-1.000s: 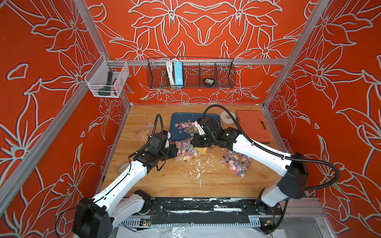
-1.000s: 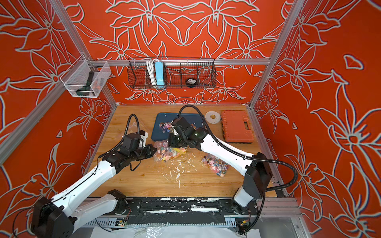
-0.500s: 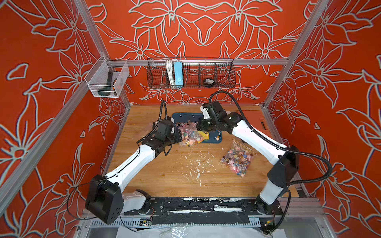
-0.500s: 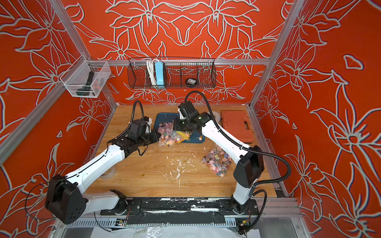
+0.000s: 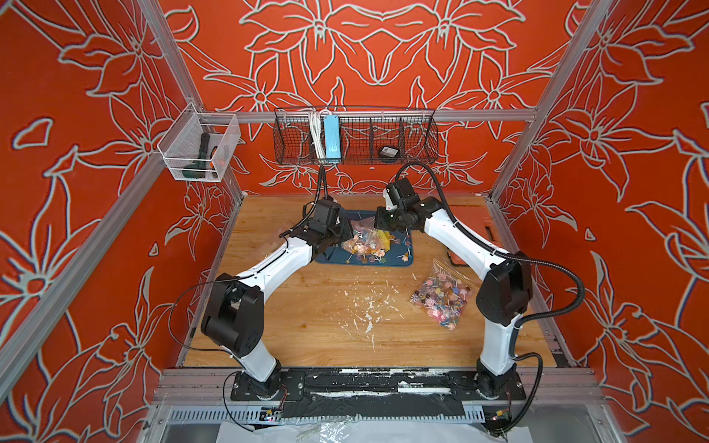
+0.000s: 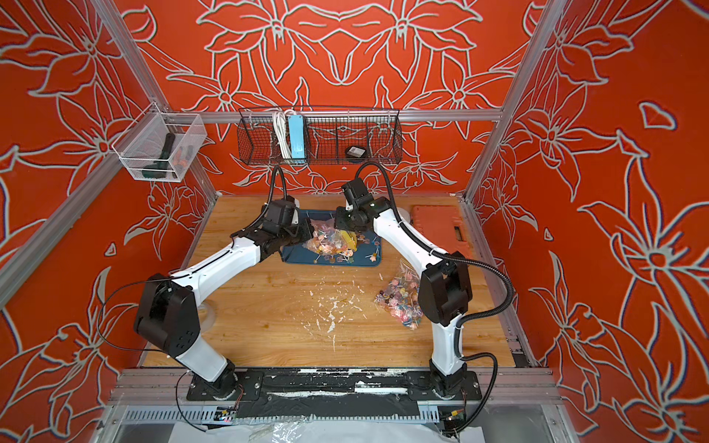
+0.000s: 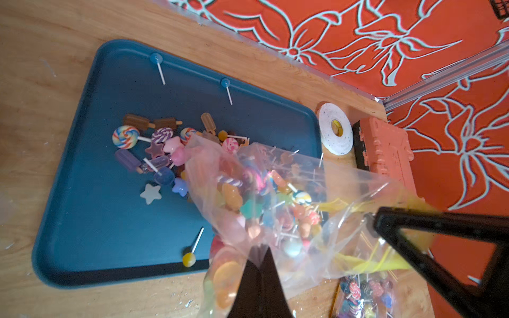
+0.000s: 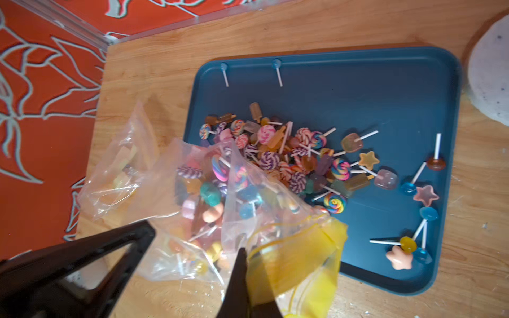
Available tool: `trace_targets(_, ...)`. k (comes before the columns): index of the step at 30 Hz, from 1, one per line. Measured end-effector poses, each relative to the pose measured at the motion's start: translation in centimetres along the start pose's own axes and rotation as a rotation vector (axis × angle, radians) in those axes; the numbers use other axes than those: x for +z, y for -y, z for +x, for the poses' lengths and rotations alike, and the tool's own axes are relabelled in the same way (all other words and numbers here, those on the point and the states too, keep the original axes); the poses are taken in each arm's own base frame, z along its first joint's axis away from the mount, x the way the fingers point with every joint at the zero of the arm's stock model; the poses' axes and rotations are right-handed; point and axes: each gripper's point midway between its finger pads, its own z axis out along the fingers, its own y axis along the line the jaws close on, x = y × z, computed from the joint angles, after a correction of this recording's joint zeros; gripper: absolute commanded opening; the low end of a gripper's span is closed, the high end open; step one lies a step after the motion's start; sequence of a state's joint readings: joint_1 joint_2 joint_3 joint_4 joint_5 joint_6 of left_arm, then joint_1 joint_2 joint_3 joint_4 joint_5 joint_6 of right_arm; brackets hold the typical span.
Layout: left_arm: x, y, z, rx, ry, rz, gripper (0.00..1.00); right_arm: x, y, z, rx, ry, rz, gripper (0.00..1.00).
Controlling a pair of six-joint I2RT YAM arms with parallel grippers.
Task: Pour candies out of the ziploc bag
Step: 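Pour the candies out of the ziploc bag onto the tray.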
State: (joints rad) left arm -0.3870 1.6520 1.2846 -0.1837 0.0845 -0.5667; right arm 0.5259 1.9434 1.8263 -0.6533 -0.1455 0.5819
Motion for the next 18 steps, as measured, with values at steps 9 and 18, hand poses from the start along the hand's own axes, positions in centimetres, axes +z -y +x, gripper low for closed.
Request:
trace_targets(9,2.8,1.4,-0.8,0.044,-0.027,0.045,0.00,1.6,3.6,-1.5,0.051,0.017,0.058,0.00)
trace_targets(18,4.5,1.9,-1.0,0.071,-0.048,0.064,0.00,4.3,5.6,-1.2,0.077,-0.009,0.091,0.00)
